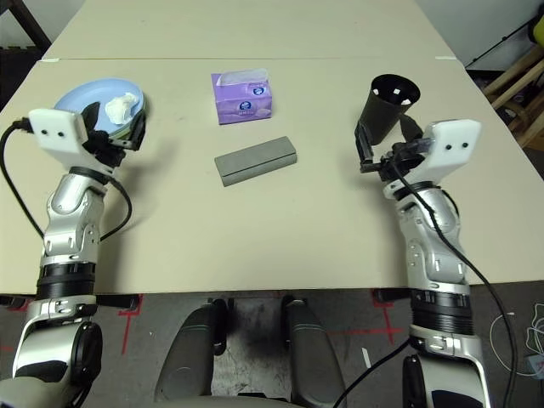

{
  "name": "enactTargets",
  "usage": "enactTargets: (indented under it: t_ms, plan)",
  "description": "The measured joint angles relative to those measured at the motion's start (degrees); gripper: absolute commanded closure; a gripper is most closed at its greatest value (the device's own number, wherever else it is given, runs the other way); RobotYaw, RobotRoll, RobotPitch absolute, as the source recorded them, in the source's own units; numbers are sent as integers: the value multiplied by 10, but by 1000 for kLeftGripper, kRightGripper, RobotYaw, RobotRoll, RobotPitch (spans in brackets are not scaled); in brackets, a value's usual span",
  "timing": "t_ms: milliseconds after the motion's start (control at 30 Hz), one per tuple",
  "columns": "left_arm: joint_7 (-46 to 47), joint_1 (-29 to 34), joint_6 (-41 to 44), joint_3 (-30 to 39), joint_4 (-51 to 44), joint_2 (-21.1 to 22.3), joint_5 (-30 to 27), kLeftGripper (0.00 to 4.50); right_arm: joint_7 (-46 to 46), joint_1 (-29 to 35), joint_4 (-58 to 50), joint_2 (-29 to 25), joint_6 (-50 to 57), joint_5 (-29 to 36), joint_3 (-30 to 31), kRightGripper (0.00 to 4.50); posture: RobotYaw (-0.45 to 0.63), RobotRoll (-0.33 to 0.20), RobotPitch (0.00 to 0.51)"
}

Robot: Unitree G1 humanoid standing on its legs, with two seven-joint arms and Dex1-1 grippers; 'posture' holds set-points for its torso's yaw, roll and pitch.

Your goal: Organize and tidy the items on the table.

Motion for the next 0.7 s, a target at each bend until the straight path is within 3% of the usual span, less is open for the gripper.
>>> enactTargets:
  t_ms: [700]
  plan:
    - [-9,61,5,46,-47,29,-44,0,-138,6,13,29,-5,-26,-39,29,110,0,215]
